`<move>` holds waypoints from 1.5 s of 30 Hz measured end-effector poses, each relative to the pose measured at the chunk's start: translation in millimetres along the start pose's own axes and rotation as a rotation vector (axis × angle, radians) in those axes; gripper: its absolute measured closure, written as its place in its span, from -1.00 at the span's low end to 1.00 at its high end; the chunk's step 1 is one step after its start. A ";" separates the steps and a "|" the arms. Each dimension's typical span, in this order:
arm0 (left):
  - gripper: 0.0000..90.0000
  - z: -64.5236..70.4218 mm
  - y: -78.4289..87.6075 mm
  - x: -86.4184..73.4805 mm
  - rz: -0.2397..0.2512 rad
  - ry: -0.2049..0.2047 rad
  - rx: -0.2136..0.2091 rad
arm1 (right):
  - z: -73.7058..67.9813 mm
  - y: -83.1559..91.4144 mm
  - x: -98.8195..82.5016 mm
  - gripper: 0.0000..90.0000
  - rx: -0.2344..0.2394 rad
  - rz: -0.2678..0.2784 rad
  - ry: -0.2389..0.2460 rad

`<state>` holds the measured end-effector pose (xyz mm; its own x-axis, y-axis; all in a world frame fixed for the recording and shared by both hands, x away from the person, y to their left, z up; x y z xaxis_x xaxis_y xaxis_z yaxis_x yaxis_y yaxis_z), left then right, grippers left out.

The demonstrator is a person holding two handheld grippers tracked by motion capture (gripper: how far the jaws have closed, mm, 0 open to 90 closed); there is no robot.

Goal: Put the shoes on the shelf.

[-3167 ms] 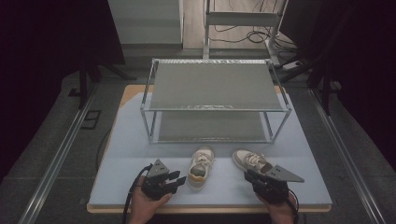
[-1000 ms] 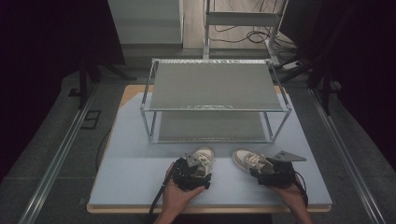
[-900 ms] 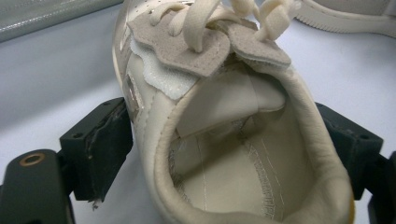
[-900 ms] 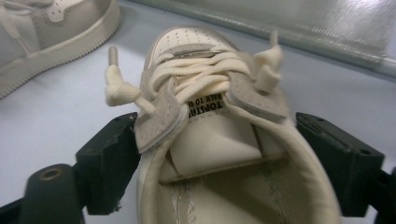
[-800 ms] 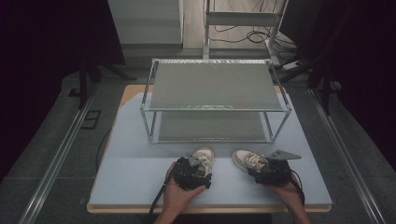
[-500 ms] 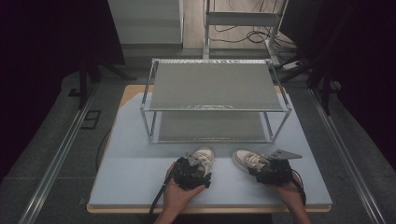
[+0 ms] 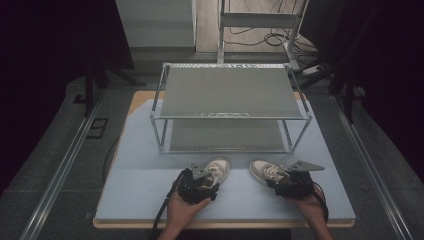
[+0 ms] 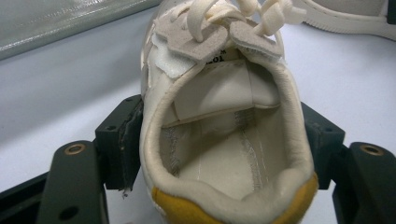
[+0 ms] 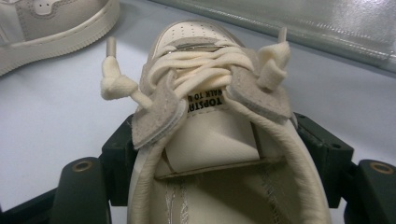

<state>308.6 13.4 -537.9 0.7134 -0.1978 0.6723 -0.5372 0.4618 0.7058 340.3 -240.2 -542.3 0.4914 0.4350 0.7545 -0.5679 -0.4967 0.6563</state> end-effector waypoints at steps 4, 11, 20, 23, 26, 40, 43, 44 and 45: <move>-0.34 0.5 1.9 0.1 0.006 -0.001 -0.024 | 1.1 4.6 2.0 -0.36 0.001 0.020 -0.011; -0.32 4.4 5.4 2.0 0.019 -0.011 -0.050 | 0.9 10.9 5.4 -0.36 -0.002 0.042 -0.015; -0.31 3.1 11.9 6.4 0.050 -0.009 -0.067 | -1.9 12.3 8.5 -0.35 -0.002 0.052 -0.012; -0.30 1.8 12.8 6.9 0.055 -0.005 -0.072 | -2.0 12.5 8.3 -0.35 -0.002 0.051 -0.012; -0.29 0.2 15.4 8.2 0.061 0.002 -0.082 | -1.5 12.3 7.7 -0.36 -0.004 0.049 -0.015; -0.26 -9.7 24.4 17.8 0.106 0.030 -0.113 | -2.2 13.4 10.9 -0.35 -0.006 0.059 -0.017; -0.26 -13.0 25.6 20.7 0.116 0.030 -0.112 | -3.3 13.1 13.4 -0.35 -0.006 0.065 -0.015; -0.26 -13.4 25.7 21.1 0.117 0.031 -0.114 | -3.6 13.1 14.2 -0.35 -0.005 0.066 -0.015; -0.26 -14.2 25.9 21.4 0.117 0.032 -0.114 | -3.7 13.0 14.7 -0.35 -0.005 0.067 -0.015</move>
Point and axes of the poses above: each handheld gripper's, and its own axes: y roughly backward along the jaws, x roughly out of its top, z roughly to its right, the point moved 9 cm from there along -y, roughly forward along the jaws, and after that the axes turned 9 degrees about y, right-handed, at the moved point
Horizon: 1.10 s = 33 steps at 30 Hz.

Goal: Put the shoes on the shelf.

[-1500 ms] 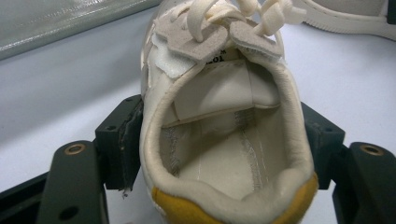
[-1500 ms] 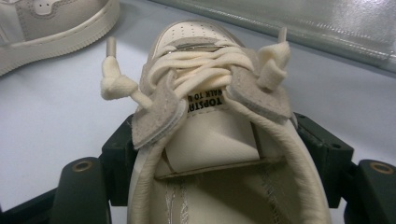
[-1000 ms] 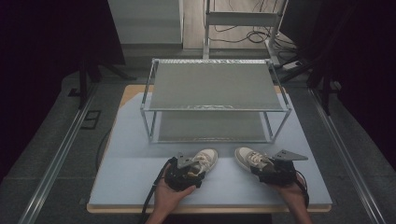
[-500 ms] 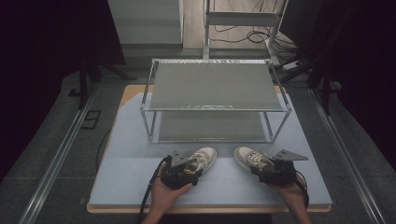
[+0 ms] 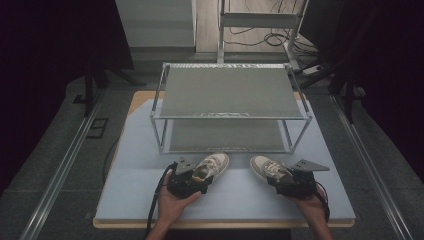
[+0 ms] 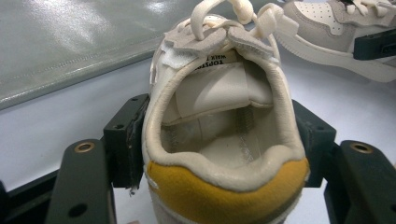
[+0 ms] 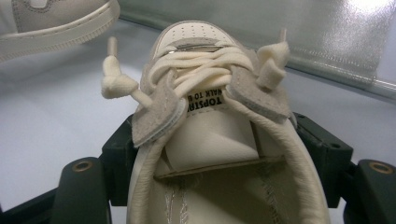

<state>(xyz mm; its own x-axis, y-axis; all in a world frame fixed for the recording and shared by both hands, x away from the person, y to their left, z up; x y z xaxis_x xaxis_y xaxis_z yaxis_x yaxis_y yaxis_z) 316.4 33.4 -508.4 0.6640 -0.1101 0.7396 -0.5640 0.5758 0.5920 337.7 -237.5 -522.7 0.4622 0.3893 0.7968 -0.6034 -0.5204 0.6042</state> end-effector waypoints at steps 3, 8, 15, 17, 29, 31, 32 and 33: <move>-0.25 -1.8 0.3 1.0 0.004 0.006 -0.008 | -0.5 -0.2 1.5 -0.35 0.001 0.001 -0.001; -0.25 -4.7 1.6 3.2 0.012 0.013 -0.012 | -0.7 -1.0 2.6 -0.35 -0.001 0.003 -0.003; -0.25 -8.1 2.9 8.3 0.026 0.026 -0.015 | -2.3 -2.0 7.0 -0.35 -0.004 0.010 -0.008; -0.25 -8.8 2.2 10.2 0.030 0.027 -0.015 | -3.3 -3.2 9.1 -0.35 -0.003 0.011 -0.004; -0.25 -13.9 -4.1 22.8 0.041 0.033 -0.007 | -7.3 -19.4 24.5 -0.35 -0.017 0.011 -0.013; -0.25 -14.6 -5.1 24.0 0.040 0.035 -0.007 | -6.9 -21.3 26.4 -0.35 -0.017 0.010 -0.014; -0.25 -16.1 -7.6 26.4 0.042 0.039 -0.008 | -6.9 -25.7 31.5 -0.35 -0.019 0.011 -0.019; -0.25 -17.2 -9.0 27.5 0.043 0.041 -0.005 | -7.0 -27.3 33.5 -0.35 -0.021 0.013 -0.018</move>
Point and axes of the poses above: each handheld gripper's, and its own axes: y roughly backward along the jaws, x roughly out of its top, z roughly to its right, the point moved 9 cm from there along -y, roughly forward along the jaws, and after that the axes turned 9 degrees about y, right-handed, at the moved point
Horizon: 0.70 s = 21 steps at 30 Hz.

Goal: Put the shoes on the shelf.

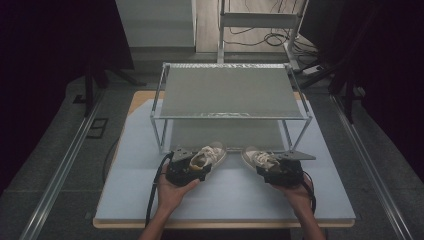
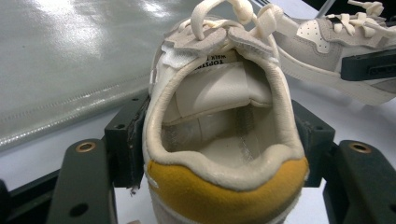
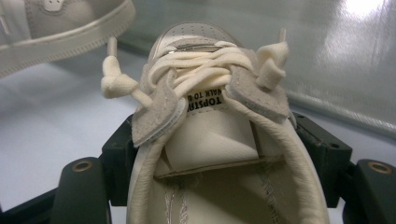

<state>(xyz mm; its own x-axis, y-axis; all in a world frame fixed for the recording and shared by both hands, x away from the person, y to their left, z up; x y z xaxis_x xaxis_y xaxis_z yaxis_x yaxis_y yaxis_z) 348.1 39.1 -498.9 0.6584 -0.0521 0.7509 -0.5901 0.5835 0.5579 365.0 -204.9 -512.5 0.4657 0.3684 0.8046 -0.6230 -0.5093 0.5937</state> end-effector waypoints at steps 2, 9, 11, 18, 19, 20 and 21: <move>-0.25 -2.0 -2.7 1.4 -0.001 0.004 0.006 | -0.6 -4.1 5.1 -0.35 -0.002 -0.001 0.000; -0.25 -7.8 -9.0 2.9 -0.008 0.010 0.016 | -1.5 -13.9 13.3 -0.35 -0.007 -0.009 -0.003; -0.25 -9.0 -10.5 3.8 -0.008 0.011 0.020 | -1.1 -16.4 14.7 -0.35 -0.009 -0.013 -0.005; -0.25 -10.6 -17.5 10.4 -0.002 0.008 0.032 | 1.4 -27.7 22.9 -0.35 -0.026 -0.021 -0.013; -0.25 -11.4 -21.0 12.7 -0.004 0.005 0.036 | 1.8 -29.1 23.8 -0.35 -0.029 -0.022 -0.017; -0.25 -11.8 -22.3 13.6 -0.005 0.004 0.039 | 2.8 -31.9 25.4 -0.35 -0.033 -0.023 -0.022; -0.25 -11.8 -22.3 13.6 -0.005 0.004 0.039 | 2.8 -31.9 25.4 -0.35 -0.033 -0.023 -0.022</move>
Point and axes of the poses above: each handheld gripper's, and its own axes: y roughly backward along the jaws, x roughly out of its top, z roughly to its right, the point moved 9 cm from there along -y, roughly forward along the jaws, and after that the axes turned 9 degrees about y, right-handed, at the moved point
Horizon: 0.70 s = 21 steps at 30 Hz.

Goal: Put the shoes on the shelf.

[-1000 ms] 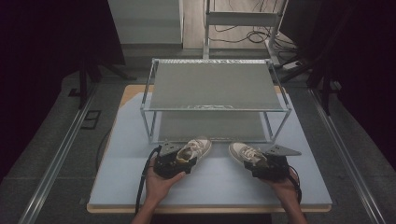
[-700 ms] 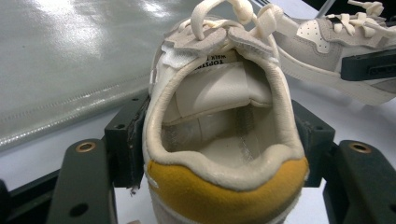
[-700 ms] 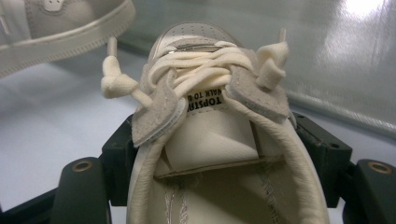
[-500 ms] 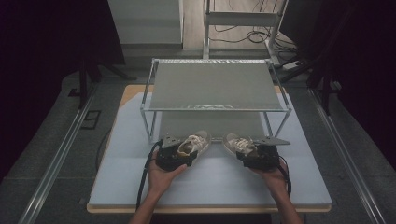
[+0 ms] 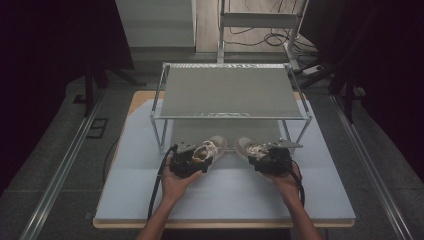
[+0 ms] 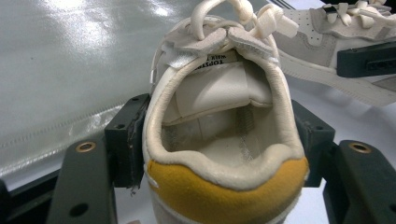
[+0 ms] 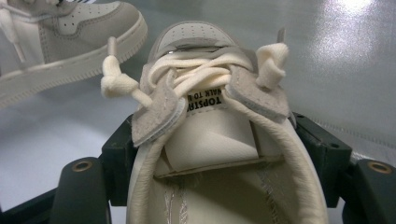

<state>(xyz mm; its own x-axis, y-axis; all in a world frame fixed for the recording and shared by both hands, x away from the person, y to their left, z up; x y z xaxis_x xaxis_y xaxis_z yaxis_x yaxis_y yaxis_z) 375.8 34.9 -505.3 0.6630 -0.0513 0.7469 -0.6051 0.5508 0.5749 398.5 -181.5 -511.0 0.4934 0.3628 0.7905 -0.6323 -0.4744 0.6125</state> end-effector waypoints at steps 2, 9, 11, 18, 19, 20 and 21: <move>-0.25 -0.4 -5.9 3.8 -0.004 -0.006 0.004 | 1.7 -6.3 4.4 -0.35 -0.011 -0.004 -0.002; -0.25 -4.9 -18.2 10.6 -0.008 -0.013 0.027 | 3.2 -19.9 14.8 -0.35 -0.028 -0.006 -0.005; -0.25 -7.1 -21.5 12.5 -0.006 -0.008 0.033 | 3.8 -24.6 15.8 -0.35 -0.034 -0.012 -0.006; -0.25 -14.0 -32.5 18.4 -0.012 -0.013 0.059 | 6.2 -36.8 23.1 -0.35 -0.051 -0.015 -0.015; -0.25 -14.3 -33.6 19.9 -0.013 -0.017 0.061 | 6.5 -38.4 24.3 -0.35 -0.055 -0.015 -0.017; -0.25 -14.4 -35.2 22.0 -0.012 -0.018 0.062 | 7.2 -40.2 25.5 -0.35 -0.060 -0.009 -0.020; -0.25 -14.6 -36.1 23.3 -0.011 -0.016 0.065 | 8.3 -42.4 26.2 -0.35 -0.062 -0.010 -0.024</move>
<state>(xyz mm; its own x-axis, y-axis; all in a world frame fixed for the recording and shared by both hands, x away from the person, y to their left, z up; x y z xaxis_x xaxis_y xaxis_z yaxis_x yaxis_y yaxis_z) 419.5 26.1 -513.5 0.6630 -0.0706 0.7453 -0.6254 0.4949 0.6033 443.2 -158.5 -516.3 0.5131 0.3477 0.7847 -0.6628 -0.4205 0.6197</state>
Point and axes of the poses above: each handheld gripper's, and its own axes: y roughly backward along the jaws, x roughly out of its top, z roughly to its right, the point moved 9 cm from there along -y, roughly forward along the jaws, and after that the axes turned 9 degrees about y, right-handed, at the moved point
